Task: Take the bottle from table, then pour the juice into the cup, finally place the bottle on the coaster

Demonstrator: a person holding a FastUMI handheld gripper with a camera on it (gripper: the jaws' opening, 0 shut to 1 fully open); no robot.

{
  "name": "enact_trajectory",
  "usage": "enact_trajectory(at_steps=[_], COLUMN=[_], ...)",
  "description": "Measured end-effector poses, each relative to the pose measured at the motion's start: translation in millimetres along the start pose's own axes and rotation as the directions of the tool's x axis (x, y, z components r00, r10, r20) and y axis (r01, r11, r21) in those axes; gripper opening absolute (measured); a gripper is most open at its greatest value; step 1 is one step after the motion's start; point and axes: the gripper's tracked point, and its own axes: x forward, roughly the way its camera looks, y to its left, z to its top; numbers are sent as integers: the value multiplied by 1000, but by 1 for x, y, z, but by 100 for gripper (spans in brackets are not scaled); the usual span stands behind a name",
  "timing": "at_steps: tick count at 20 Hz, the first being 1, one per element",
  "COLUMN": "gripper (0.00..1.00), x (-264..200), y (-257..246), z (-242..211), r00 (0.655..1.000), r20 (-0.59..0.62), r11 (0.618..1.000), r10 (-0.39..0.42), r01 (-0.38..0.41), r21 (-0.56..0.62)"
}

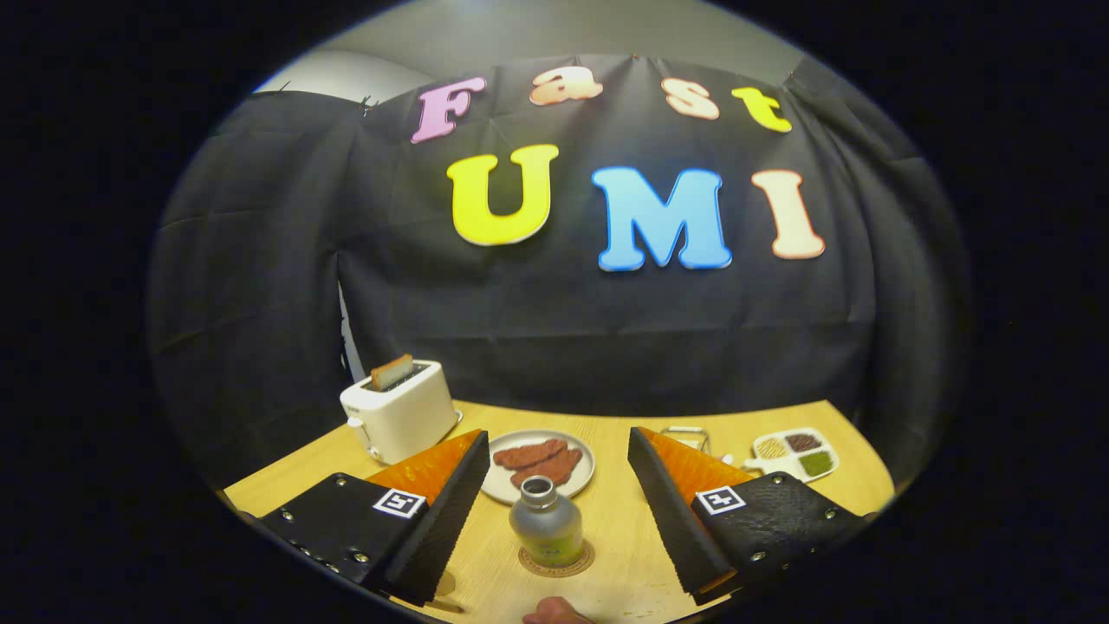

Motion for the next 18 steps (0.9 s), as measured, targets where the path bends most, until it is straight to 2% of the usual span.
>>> enact_trajectory(at_steps=[2,10,15,18], gripper=[98,97,98,97], x=[-17,-84,-108,-110], y=[-10,-69,-90,-97], z=[44,179,219,219], r00=[998,976,971,974], r20=[47,122,156,148], r11=[999,983,983,984], r10=[-34,-178,-183,-172], r01=[36,181,186,176], r21=[-28,-13,-3,-17])
